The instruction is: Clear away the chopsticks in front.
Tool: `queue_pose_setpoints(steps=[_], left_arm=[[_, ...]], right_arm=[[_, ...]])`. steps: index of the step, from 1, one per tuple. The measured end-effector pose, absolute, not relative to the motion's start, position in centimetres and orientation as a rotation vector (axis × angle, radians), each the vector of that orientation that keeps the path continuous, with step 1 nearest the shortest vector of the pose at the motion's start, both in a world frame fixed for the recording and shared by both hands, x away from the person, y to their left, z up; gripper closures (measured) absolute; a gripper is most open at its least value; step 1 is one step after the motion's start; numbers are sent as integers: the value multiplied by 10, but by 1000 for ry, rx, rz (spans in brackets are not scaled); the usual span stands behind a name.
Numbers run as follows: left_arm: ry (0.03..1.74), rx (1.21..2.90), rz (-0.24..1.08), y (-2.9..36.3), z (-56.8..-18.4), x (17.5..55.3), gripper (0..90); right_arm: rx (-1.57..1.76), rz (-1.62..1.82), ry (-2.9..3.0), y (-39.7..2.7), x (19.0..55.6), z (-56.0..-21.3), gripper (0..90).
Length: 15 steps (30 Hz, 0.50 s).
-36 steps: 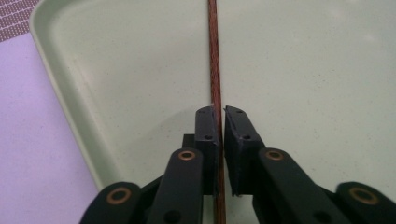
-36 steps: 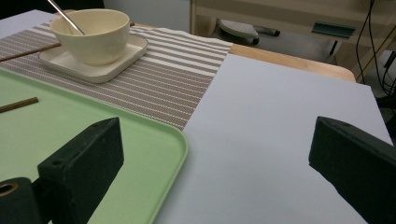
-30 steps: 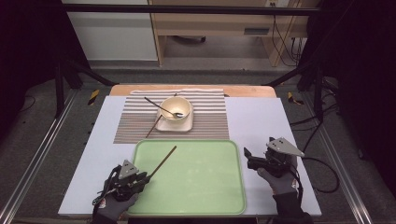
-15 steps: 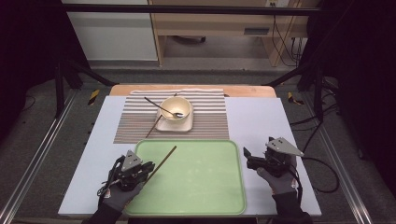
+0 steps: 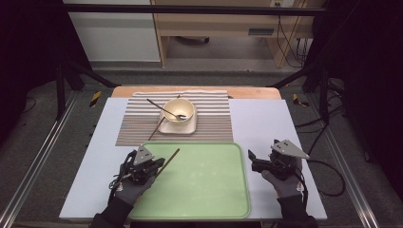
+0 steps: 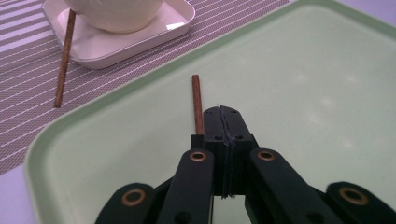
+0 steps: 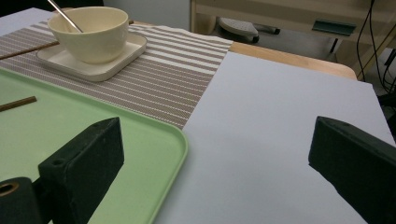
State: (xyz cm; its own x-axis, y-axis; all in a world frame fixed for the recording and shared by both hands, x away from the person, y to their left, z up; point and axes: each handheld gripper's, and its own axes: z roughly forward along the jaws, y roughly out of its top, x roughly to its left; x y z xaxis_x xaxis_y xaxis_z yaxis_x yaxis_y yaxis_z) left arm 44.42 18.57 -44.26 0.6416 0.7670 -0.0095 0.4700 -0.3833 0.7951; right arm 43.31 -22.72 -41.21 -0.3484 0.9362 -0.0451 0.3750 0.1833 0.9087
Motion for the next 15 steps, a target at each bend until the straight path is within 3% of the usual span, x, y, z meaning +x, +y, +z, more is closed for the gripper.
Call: queue_pose_setpoints(steps=[15], left_arm=[[945, 2200, 422, 168, -468, 457, 899]], right_arm=[[1225, 1128, 1836, -226, 433, -413, 35]])
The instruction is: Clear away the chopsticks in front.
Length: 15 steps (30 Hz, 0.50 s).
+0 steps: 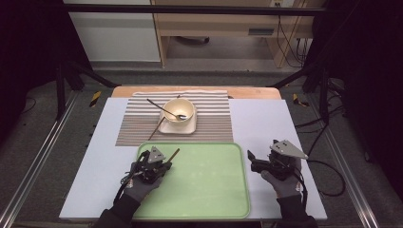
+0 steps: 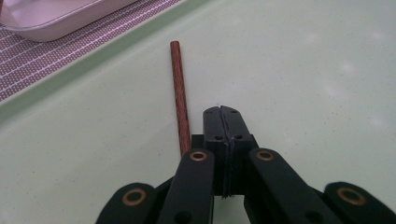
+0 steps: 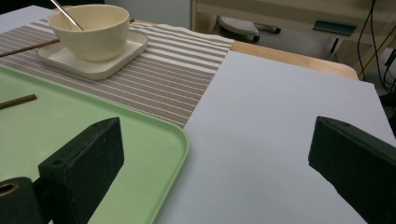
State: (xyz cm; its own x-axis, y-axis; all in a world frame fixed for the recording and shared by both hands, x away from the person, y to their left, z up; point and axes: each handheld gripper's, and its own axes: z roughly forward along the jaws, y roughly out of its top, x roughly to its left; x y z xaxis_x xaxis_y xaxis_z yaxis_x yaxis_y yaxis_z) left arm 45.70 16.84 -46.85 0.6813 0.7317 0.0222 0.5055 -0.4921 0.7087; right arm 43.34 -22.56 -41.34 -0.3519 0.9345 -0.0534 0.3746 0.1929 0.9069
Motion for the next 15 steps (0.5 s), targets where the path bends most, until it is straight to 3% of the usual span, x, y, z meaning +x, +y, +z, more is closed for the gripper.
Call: queue_pose_setpoints(steps=[15], left_arm=[[1033, 2182, 441, 187, -471, 466, 899]], right_arm=[[1227, 1119, 1841, -226, 434, -415, 35]])
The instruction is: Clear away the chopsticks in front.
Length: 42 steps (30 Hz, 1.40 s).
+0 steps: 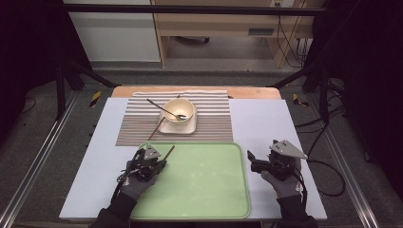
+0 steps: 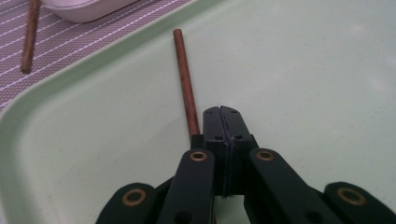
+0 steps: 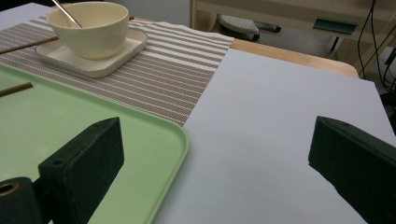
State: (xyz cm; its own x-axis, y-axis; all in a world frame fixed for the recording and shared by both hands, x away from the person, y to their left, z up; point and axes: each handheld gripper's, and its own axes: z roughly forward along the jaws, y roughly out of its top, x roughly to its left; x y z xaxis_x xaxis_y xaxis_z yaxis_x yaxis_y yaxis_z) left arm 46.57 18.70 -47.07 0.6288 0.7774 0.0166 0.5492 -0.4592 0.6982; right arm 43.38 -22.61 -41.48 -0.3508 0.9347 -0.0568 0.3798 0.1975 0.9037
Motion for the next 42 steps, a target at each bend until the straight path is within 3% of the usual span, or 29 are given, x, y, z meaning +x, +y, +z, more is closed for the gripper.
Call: queue_pose_setpoints(steps=[26, 42], left_arm=[[1152, 2156, 498, 229, -469, 460, 899], [1141, 2126, 505, 229, -466, 461, 897]], right_arm=[[1241, 1135, 1829, -229, 432, -413, 35], [1236, 1131, 1829, -229, 433, -413, 35]])
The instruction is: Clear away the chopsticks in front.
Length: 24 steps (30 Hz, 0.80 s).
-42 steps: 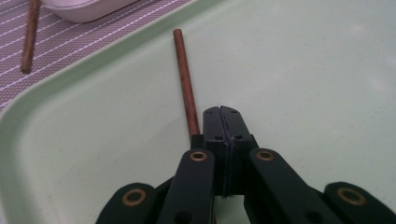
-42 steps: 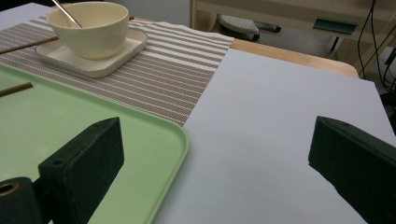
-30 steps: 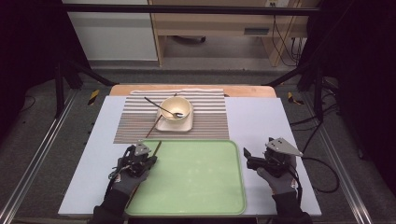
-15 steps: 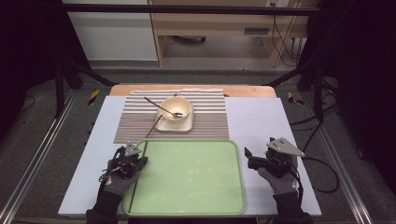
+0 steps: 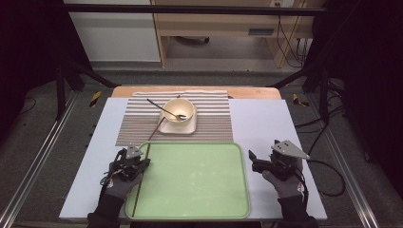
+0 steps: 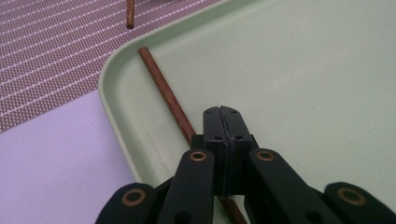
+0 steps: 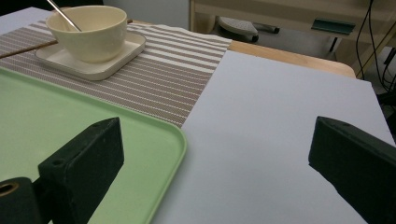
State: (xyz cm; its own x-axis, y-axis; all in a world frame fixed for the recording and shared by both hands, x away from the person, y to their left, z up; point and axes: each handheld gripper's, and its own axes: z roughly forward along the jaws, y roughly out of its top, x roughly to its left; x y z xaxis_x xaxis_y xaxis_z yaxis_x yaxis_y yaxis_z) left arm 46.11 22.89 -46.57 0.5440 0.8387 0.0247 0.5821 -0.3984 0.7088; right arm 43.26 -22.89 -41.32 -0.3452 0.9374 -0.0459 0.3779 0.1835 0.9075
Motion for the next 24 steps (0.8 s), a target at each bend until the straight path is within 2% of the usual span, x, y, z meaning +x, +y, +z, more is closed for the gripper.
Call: queue_pose_setpoints(steps=[5, 8, 18, 24], left_arm=[[1118, 2086, 523, 227, -459, 460, 892], [1110, 2056, 532, 226, -455, 460, 855], [1126, 1943, 566, 229, -441, 464, 514], [1116, 1911, 574, 232, -431, 469, 408]], right_arm=[[1235, 1137, 1824, -229, 432, -412, 34], [1234, 1140, 1821, -229, 432, -412, 34], [1231, 1153, 1827, -229, 432, -411, 28], [1230, 1155, 1822, -229, 432, -411, 25]])
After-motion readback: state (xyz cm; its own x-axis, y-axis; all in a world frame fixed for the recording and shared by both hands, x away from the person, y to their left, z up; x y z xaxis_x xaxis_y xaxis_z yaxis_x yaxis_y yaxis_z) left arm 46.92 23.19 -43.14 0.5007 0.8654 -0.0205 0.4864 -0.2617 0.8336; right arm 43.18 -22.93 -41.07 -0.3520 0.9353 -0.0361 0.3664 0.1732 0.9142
